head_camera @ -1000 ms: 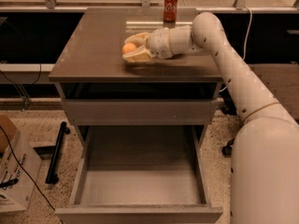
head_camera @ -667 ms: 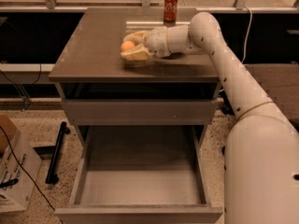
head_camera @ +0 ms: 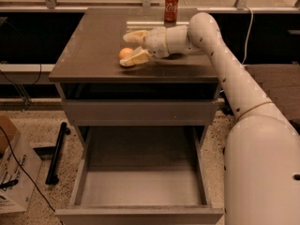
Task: Pick orange from middle drawer and place on counter
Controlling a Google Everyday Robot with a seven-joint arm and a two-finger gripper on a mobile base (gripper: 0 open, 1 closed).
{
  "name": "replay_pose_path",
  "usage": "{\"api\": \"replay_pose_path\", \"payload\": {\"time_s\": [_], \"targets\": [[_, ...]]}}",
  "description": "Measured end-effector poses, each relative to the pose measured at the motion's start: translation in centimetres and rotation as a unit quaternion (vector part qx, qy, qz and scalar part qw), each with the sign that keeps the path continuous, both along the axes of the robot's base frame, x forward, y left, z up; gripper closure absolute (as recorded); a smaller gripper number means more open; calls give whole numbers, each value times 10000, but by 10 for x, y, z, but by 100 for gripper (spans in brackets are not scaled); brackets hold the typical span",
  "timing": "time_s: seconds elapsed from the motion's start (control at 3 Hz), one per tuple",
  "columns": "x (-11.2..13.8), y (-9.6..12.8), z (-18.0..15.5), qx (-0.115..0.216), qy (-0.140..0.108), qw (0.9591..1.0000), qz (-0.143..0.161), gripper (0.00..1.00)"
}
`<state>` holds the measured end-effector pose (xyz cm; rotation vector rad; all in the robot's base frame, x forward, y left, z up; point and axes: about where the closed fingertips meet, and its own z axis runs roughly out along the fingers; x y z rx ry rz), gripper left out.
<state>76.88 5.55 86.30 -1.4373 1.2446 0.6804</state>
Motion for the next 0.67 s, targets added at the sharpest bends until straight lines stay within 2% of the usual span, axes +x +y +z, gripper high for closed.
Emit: {"api": "replay_pose_path", "payload": {"time_s": [0.33, 0.67], "targets": [[0, 2, -1, 1, 6, 10000, 16, 0], [0, 2, -1, 1, 6, 10000, 16, 0]]}}
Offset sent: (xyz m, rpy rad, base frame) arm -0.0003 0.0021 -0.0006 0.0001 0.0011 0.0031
